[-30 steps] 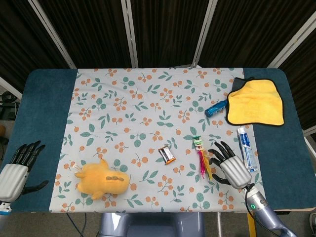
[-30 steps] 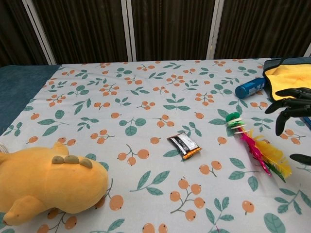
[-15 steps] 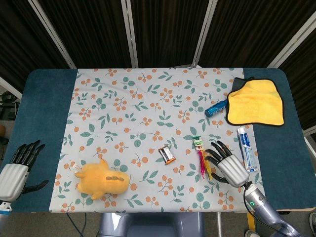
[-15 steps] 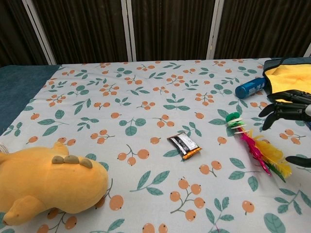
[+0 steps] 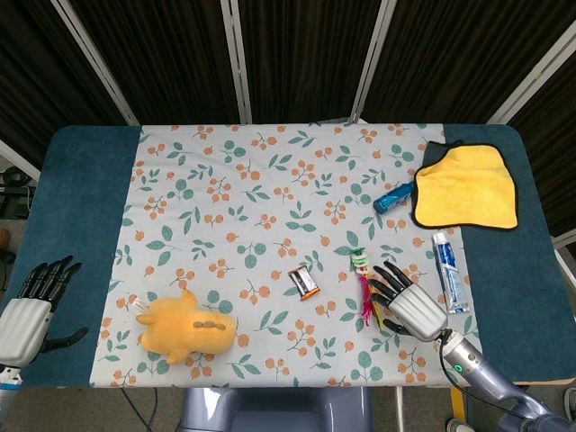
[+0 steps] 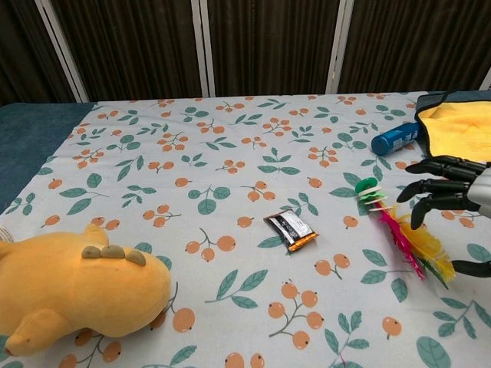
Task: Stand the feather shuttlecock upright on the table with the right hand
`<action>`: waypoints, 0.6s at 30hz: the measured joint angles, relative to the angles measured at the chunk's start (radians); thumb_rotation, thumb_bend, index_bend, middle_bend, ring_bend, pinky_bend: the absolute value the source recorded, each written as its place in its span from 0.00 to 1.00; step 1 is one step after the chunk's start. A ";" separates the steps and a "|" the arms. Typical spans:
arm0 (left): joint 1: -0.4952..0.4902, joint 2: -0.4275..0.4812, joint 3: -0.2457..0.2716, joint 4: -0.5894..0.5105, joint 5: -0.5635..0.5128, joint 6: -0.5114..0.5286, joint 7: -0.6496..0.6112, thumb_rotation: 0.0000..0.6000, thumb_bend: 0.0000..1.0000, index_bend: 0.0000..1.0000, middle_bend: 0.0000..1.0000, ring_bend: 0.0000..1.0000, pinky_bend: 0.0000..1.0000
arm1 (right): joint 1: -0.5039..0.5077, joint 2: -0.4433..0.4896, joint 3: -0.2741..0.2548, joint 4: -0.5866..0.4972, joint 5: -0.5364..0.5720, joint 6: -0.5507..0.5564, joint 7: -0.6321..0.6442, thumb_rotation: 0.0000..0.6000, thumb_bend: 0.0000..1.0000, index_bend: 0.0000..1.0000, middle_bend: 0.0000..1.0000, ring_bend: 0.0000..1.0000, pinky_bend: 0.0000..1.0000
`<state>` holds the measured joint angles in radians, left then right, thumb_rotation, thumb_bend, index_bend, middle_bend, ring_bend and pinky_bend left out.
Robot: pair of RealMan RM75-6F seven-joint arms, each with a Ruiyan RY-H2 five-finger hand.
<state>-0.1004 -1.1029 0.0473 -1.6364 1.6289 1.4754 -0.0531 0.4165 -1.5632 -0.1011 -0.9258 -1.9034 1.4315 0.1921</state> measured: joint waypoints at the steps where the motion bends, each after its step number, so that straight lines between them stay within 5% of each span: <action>1: 0.000 0.000 0.000 0.000 0.000 0.000 0.000 0.99 0.18 0.00 0.00 0.00 0.00 | 0.001 -0.001 -0.001 0.003 0.000 0.000 0.001 1.00 0.16 0.40 0.19 0.00 0.00; 18: 0.000 -0.001 -0.002 -0.002 -0.006 -0.005 0.003 1.00 0.18 0.00 0.00 0.00 0.00 | -0.004 -0.040 -0.020 0.050 0.031 0.014 0.011 1.00 0.19 0.51 0.22 0.00 0.00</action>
<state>-0.1007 -1.1042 0.0456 -1.6385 1.6228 1.4705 -0.0500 0.4124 -1.6031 -0.1210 -0.8760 -1.8728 1.4456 0.2033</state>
